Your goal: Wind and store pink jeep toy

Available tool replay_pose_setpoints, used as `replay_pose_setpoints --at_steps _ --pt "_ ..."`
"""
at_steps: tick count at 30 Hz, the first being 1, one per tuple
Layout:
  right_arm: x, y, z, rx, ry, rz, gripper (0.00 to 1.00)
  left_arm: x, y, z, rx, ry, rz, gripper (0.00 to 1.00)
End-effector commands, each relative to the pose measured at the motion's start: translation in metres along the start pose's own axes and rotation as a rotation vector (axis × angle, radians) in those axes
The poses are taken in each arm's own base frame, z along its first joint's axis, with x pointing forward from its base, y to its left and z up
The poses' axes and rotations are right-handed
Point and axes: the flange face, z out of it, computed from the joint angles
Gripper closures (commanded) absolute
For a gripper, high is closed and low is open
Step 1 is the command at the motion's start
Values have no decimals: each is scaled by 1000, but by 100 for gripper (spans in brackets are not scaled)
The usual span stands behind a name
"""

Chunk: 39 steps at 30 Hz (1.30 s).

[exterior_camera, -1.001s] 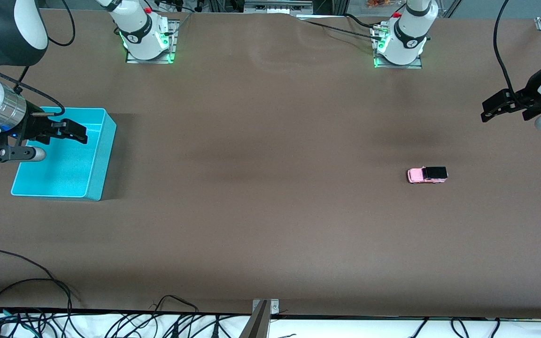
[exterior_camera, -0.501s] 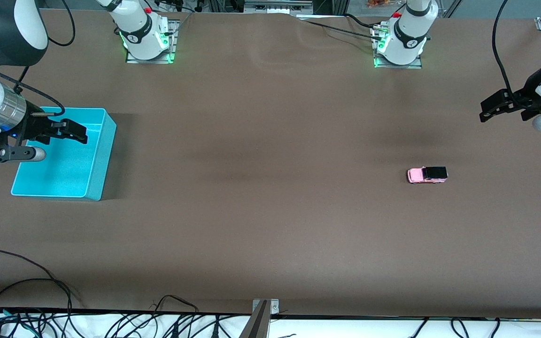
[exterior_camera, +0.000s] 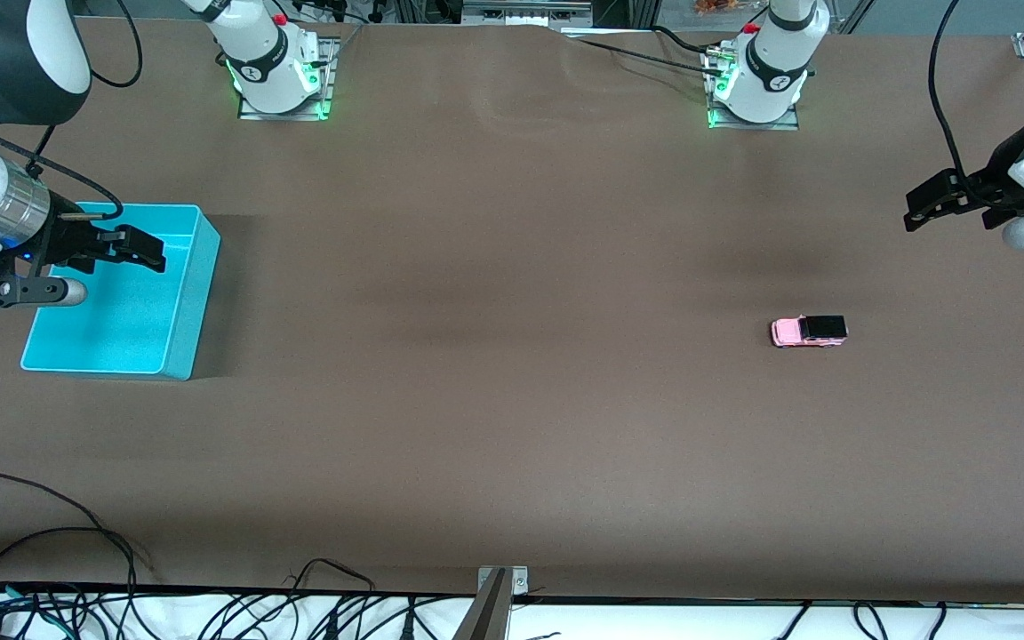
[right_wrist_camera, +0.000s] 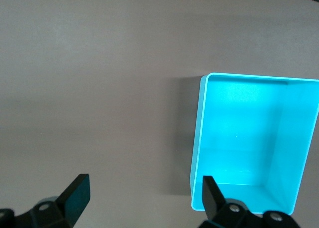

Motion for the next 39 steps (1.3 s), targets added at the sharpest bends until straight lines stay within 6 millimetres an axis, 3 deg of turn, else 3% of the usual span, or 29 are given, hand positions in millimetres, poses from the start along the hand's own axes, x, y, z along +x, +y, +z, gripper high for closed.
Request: replay_pose_setpoints --at_steps 1,7,21,24,28,34,39 --pt "-3 0 -3 -9 7 0 0 1 7 -5 -12 4 34 0" --pt "-2 0 0 -9 3 0 0 0 15 -6 -10 4 47 0" --pt "-1 0 1 -14 5 -1 0 0 10 6 5 -20 38 0" --pt "-1 0 1 -14 5 -1 0 -1 10 23 6 -55 38 0" --pt "-1 -1 1 -16 5 -4 0 1 6 61 8 -126 30 0" --pt "-1 -1 1 -14 5 -2 0 1 -8 64 5 -125 8 0" --pt "-1 -1 1 -16 5 -3 0 -3 -11 78 21 -131 7 0"
